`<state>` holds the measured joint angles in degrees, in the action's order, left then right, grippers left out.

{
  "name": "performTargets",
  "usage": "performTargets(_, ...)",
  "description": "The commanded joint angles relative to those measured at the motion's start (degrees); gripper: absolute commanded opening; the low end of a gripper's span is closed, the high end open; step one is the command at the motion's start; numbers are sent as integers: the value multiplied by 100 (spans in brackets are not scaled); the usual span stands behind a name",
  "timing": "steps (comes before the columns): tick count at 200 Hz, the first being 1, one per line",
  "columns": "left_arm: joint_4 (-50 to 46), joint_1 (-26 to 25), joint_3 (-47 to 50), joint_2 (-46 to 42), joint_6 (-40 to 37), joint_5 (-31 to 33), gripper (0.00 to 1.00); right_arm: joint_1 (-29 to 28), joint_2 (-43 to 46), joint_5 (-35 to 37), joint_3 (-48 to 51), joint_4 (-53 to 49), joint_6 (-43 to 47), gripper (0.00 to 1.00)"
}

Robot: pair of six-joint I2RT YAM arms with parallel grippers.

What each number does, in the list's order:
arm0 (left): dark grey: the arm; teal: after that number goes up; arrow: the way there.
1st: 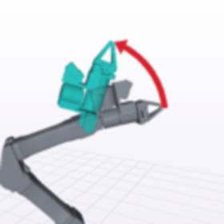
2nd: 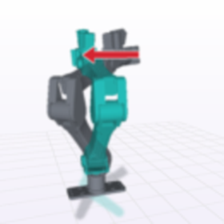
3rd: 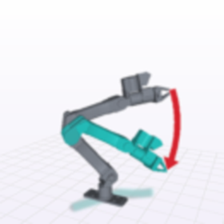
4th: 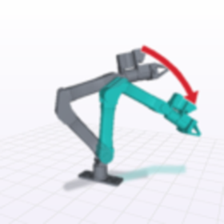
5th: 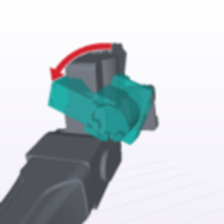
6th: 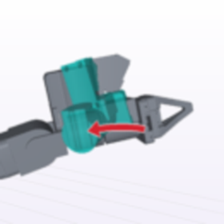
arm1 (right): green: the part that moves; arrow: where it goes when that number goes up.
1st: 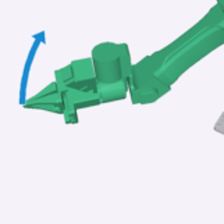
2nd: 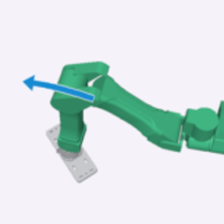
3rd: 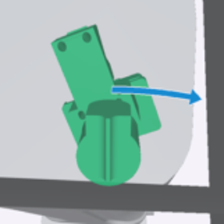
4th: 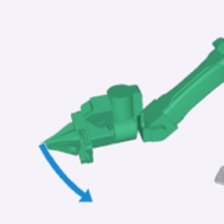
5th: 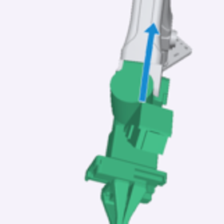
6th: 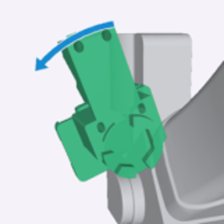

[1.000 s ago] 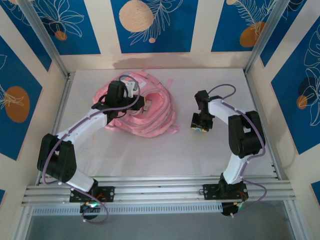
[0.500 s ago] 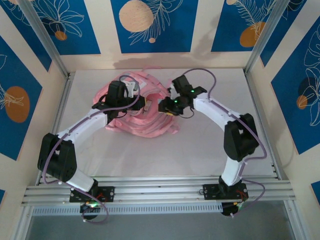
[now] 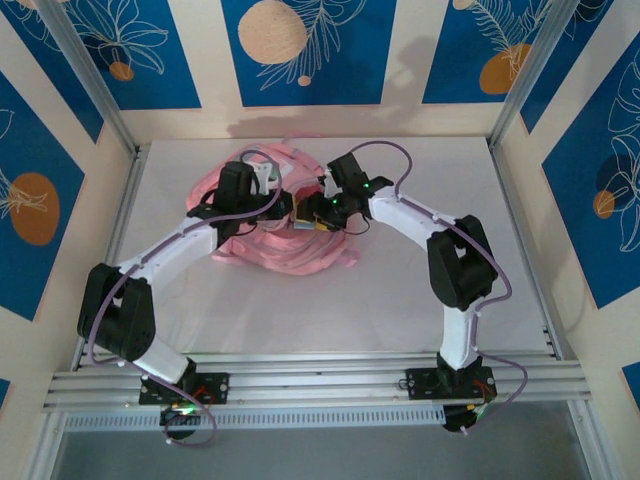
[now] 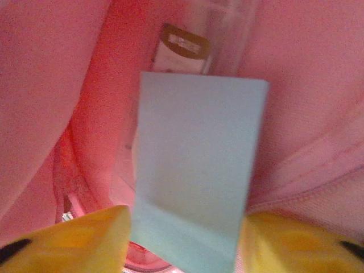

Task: Pack the student bag
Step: Place the loose stationery in the student bag.

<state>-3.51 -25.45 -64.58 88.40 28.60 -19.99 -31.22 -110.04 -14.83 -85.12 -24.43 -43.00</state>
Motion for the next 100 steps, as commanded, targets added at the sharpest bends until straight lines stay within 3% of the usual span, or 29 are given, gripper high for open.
performTargets(1,588,-200,-285,-45,171,-504,0,29,228,-378,363,641,-301,34)
performTargets(21,582,-296,-284,-25,209,-497,0,-45,178,-468,386,1004,-505,21)
performTargets(61,880,-512,-157,18,549,-621,0,-143,-150,-459,-43,1252,-702,19)
performTargets(86,1062,-591,-151,97,723,-708,0,-147,-417,-581,-299,1168,-745,24)
performTargets(100,1085,-595,-206,154,753,-721,0,-115,-466,-586,-341,969,-682,35)
